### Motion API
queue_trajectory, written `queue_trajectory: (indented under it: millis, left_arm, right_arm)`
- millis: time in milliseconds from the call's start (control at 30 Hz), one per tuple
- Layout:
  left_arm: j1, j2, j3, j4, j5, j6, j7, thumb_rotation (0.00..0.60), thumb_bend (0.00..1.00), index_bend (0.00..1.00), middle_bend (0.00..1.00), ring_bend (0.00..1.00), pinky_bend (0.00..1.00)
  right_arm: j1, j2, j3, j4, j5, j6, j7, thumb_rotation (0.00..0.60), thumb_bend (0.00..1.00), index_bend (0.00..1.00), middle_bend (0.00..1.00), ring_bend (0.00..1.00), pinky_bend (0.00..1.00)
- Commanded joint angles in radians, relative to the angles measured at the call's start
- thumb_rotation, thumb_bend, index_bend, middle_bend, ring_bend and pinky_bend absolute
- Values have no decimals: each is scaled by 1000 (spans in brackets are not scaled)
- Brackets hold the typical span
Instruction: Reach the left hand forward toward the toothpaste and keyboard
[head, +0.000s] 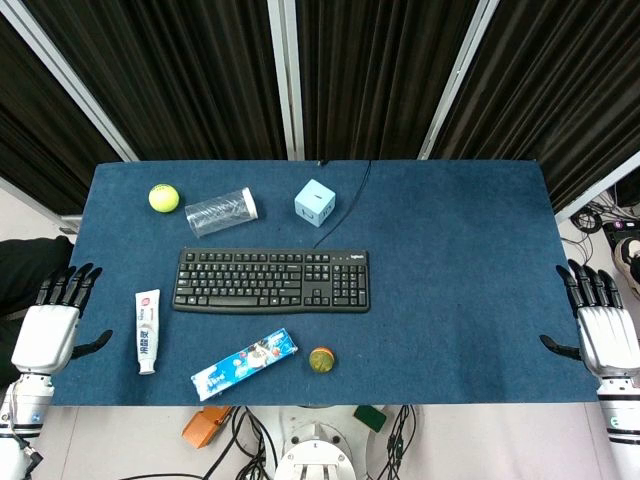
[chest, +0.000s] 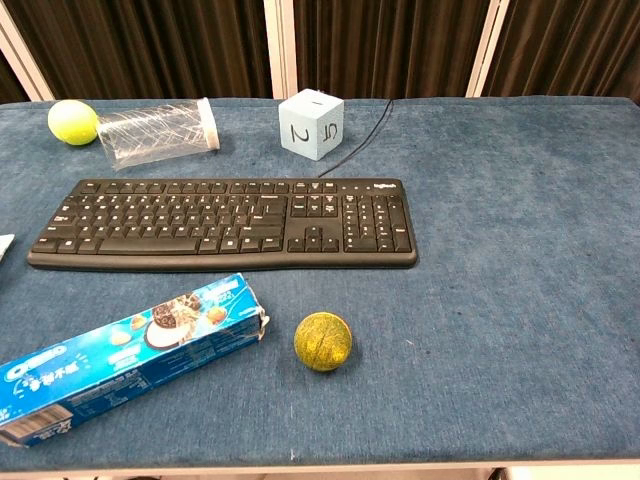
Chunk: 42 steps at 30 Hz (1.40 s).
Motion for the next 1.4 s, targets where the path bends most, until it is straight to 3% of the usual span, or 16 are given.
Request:
queue_trajectory:
  millis: [33, 233, 300, 333, 467, 533, 600, 700, 933, 1400]
  left_arm:
    - [-3, -2, -1, -2, -4, -5, 6, 600, 193, 31, 28, 0, 2]
    - [-47, 4, -28, -5, 4, -35, 16, 600, 193, 36, 101, 57, 2]
    - [-77, 10, -40, -8, 16, -60, 16, 600, 194, 73, 179, 147, 58]
    - [-99, 13, -49, -9, 21, -82, 18, 600, 197, 88, 210, 183, 101]
    - [-186, 11, -76, -3, 26, -181, 21, 600, 274, 177, 454, 435, 453]
    - [-239, 4, -88, 0, 5, -263, 3, 600, 327, 204, 562, 538, 552]
    - [-292, -7, -97, 8, -38, -363, -28, 600, 435, 234, 739, 695, 697]
    - [-352, -29, -107, 29, -93, -472, -37, 600, 543, 242, 862, 803, 820]
    - [-469, -101, -111, 90, -275, -683, 42, 600, 646, 242, 925, 862, 860]
    - [-523, -167, -81, 144, -391, -716, 84, 600, 653, 242, 924, 862, 859]
  right_arm:
    - [0, 0, 1, 0, 0, 1, 1, 600, 145, 0, 55, 0, 0]
    - [6, 9, 7, -10, -3, 0, -3, 600, 145, 0, 55, 0, 0]
    - [7, 13, 8, -15, -8, 4, -6, 600, 145, 0, 55, 0, 0]
    - [8, 16, 9, -19, -11, 7, -7, 600, 145, 0, 55, 0, 0]
    - [9, 23, 10, -30, -18, 13, -14, 600, 145, 0, 55, 0, 0]
    - [9, 25, 11, -35, -15, 12, -14, 600, 145, 0, 55, 0, 0]
    - [9, 26, 11, -38, -11, 10, -15, 600, 145, 0, 55, 0, 0]
    - [9, 28, 10, -42, -6, 5, -19, 600, 145, 0, 55, 0, 0]
    - [9, 33, 10, -55, 10, -4, -33, 600, 145, 0, 55, 0, 0]
    - [25, 26, 16, -56, 34, -35, -47, 600, 145, 0, 55, 0, 0]
